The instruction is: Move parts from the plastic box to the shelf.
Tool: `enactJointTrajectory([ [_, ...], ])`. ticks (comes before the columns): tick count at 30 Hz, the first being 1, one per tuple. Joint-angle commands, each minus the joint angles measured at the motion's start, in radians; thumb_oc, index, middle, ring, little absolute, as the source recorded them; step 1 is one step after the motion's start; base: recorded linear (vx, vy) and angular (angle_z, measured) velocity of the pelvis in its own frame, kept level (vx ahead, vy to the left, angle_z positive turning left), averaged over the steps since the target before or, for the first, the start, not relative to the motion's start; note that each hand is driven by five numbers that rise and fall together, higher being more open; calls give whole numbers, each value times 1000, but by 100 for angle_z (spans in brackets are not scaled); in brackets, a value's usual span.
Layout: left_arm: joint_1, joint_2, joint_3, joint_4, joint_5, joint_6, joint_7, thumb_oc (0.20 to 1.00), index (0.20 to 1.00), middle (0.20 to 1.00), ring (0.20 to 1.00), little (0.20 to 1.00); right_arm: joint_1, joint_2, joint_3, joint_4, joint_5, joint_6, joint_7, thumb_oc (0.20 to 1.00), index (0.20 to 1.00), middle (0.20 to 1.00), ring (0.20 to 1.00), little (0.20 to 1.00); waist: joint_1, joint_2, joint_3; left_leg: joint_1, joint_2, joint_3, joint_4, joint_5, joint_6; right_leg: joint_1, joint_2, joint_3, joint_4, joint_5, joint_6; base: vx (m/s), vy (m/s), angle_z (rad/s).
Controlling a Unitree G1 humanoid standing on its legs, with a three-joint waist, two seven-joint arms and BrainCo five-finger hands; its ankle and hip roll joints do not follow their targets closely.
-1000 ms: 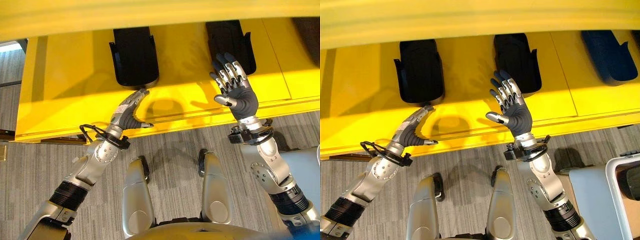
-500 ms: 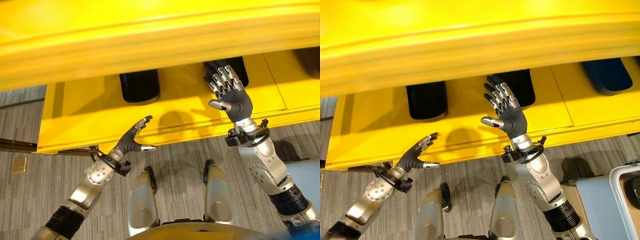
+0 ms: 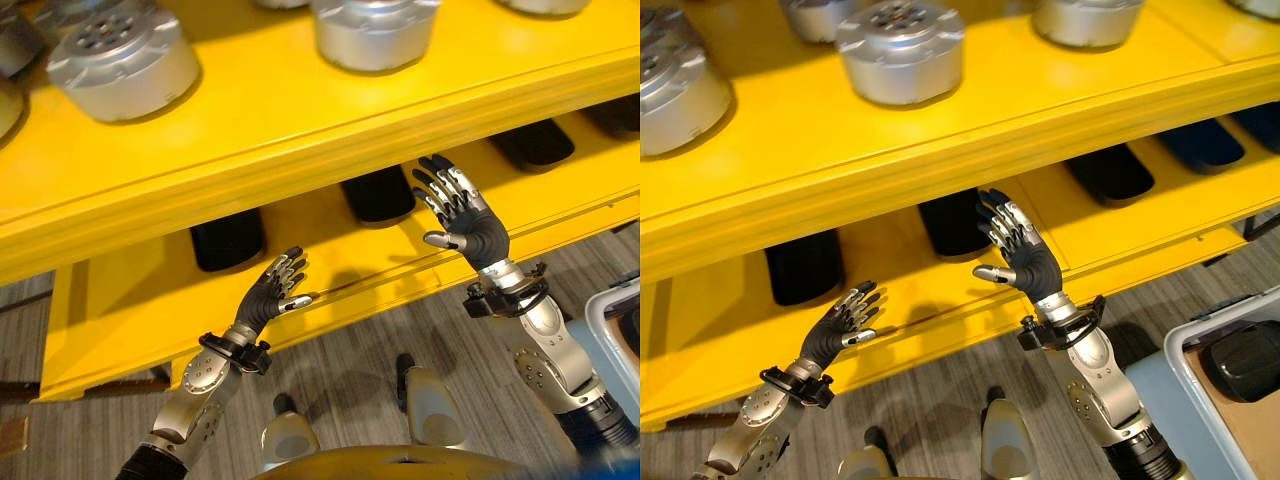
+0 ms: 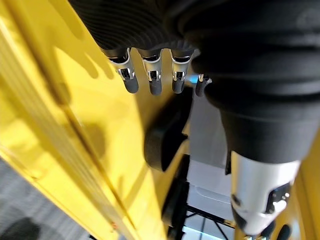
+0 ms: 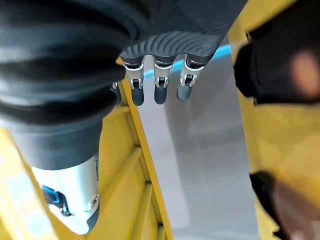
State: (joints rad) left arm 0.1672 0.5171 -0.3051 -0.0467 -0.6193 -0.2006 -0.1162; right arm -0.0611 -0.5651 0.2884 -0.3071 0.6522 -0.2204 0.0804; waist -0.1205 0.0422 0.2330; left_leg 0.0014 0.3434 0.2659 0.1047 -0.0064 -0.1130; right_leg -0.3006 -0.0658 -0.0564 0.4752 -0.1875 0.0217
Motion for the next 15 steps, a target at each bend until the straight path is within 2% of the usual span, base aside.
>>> enactJointTrajectory([
  [1, -10, -6, 17, -17, -16, -48, -26, 1000, 1000, 1000, 1000, 1000, 0, -3, -29, -66, -9, -34, 27, 1000, 1000, 1000, 1000, 1000, 3, -15, -48, -40, 60, -91, -70, 229, -5, 54, 41, -9, -60, -36, 7, 44, -288, -27],
  [2, -18, -17, 20, -13, -19, -51, -23, 1000, 1000, 1000, 1000, 1000, 6, 1, -27, -56, -17, -34, 22, 1000, 1000, 1000, 1000, 1000, 17, -21, -55, -53, 31, -124, -38, 255, 7, 83, 47, 2, -127, -13, -6, 31, -217, -43],
  [3, -18, -17, 20, -13, -19, -51, -23, 1000, 1000, 1000, 1000, 1000, 6, 1, -28, -56, -17, -35, 22, 1000, 1000, 1000, 1000, 1000, 19, -17, -57, -58, 35, -124, -38, 257, 6, 82, 51, 2, -135, -6, -7, 32, -155, -39],
  [4, -17, -23, 19, -17, -25, -52, -22, 1000, 1000, 1000, 1000, 1000, 7, 2, -23, -47, -24, -31, 22, 1000, 1000, 1000, 1000, 1000, 30, -26, -55, -66, -9, -167, -20, 262, 18, 107, 48, 11, -190, 14, -12, 46, -178, -41],
  [5, -12, -24, 24, -15, -10, -50, -28, 1000, 1000, 1000, 1000, 1000, 26, 8, -34, -41, -23, -24, 29, 1000, 1000, 1000, 1000, 1000, 45, -46, -62, -110, -117, -222, -7, 227, 42, 171, 50, 17, -321, 64, -15, 83, -241, -10],
  [7, 16, -20, 48, -26, -3, -48, -29, 1000, 1000, 1000, 1000, 1000, 22, 11, -25, -28, -9, -13, 47, 1000, 1000, 1000, 1000, 1000, 62, -56, -64, -124, -217, -252, 3, 154, 60, 213, 51, 21, -399, 108, -3, 88, -190, 7],
  [9, 48, -24, 89, -38, 1, -51, -30, 1000, 1000, 1000, 1000, 1000, 10, 12, -22, -20, -41, -3, 51, 1000, 1000, 1000, 1000, 1000, 79, -51, -69, -138, -322, -267, 14, 75, 86, 239, 53, 41, -467, 149, 7, 81, -63, -45],
  [10, 66, -31, 113, -45, 4, -56, -32, 1000, 1000, 1000, 1000, 1000, 5, 20, -19, -10, -40, -2, 54, 1000, 1000, 1000, 1000, 1000, 86, -40, -71, -122, -363, -273, 7, 43, 102, 246, 63, 53, -485, 163, 12, 84, -15, -76],
  [13, 92, -52, 148, -39, 15, -64, -23, 1000, 1000, 1000, 1000, 1000, 0, 42, -4, 16, -52, 12, 64, 1000, 1000, 1000, 1000, 1000, 110, -17, -93, -111, -482, -337, -18, 2, 144, 251, 93, 97, -520, 198, 28, 61, -1, -82],
  [14, 92, -52, 148, -39, 16, -64, -22, 1000, 1000, 1000, 1000, 1000, 0, 42, -3, 16, -53, 12, 64, 1000, 1000, 1000, 1000, 1000, 110, -16, -91, -107, -482, -336, -18, 0, 145, 255, 93, 98, -522, 198, 28, 54, 8, -66],
  [15, 95, -54, 157, -47, 27, -68, -17, 1000, 1000, 1000, 1000, 1000, 2, 49, -1, 19, -50, 15, 70, 1000, 1000, 1000, 1000, 1000, 114, -11, -97, -102, -503, -351, -23, -3, 151, 260, 103, 110, -526, 203, 30, 38, 11, -83],
])
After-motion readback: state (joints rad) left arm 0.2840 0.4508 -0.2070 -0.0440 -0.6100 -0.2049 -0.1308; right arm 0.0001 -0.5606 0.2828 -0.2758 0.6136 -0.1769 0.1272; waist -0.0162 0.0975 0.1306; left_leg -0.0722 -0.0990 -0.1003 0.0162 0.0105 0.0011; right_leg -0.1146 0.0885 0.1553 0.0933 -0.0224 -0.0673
